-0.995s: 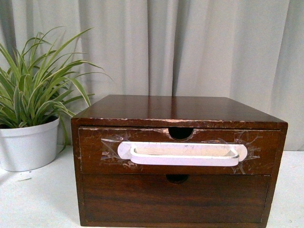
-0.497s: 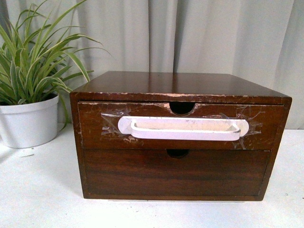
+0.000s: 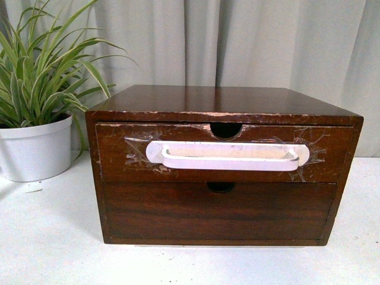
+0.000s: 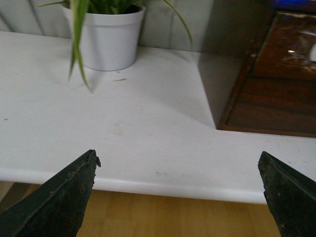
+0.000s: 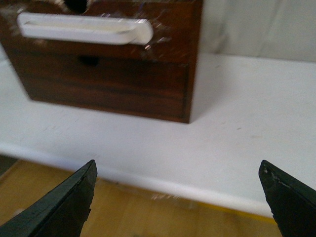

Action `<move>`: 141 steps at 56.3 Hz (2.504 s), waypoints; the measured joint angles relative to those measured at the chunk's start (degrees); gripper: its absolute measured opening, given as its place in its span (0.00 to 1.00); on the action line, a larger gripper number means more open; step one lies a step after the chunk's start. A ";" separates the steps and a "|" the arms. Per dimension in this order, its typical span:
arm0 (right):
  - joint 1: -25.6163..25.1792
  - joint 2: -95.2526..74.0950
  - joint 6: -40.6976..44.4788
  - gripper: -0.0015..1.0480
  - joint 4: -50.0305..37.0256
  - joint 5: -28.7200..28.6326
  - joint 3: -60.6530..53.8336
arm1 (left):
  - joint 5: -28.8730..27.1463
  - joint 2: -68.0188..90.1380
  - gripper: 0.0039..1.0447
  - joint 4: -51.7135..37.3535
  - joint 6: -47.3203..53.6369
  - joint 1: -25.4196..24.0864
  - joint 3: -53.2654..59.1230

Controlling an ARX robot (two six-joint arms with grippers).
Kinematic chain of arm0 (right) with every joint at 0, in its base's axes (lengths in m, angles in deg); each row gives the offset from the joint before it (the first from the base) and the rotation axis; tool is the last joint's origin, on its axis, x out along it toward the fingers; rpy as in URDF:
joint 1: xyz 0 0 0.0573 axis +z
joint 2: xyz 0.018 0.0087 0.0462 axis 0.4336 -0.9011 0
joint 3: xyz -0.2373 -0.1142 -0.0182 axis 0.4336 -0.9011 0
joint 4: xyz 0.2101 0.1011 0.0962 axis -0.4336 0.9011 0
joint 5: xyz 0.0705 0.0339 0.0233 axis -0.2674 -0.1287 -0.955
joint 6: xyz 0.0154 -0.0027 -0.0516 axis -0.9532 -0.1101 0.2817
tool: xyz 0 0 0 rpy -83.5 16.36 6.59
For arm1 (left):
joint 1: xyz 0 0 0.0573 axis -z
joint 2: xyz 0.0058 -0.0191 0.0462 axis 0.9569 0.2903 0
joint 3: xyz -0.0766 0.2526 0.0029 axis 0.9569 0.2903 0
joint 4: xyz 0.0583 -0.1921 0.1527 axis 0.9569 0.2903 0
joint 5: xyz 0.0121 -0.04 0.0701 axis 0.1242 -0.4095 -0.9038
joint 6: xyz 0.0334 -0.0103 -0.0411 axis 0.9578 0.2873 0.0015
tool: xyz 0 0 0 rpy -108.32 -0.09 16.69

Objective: Open drawer

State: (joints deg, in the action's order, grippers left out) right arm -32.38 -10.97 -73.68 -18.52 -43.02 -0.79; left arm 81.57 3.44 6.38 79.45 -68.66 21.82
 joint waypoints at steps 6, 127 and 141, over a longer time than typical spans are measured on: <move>-0.42 -4.90 4.31 0.91 2.25 -7.28 3.21 | 4.50 4.11 0.94 -0.81 1.29 0.00 -2.23; -1.51 -55.98 46.69 0.91 6.38 -5.49 38.91 | 27.63 83.03 0.94 15.21 54.45 20.09 -62.97; -2.78 -56.02 48.09 0.91 6.51 -6.86 38.16 | 24.26 86.64 0.94 16.98 55.71 19.85 -66.40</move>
State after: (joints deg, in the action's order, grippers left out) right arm -35.15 -66.99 -25.59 -12.01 -49.88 37.37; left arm 105.83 90.09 23.36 135.16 -48.81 -44.58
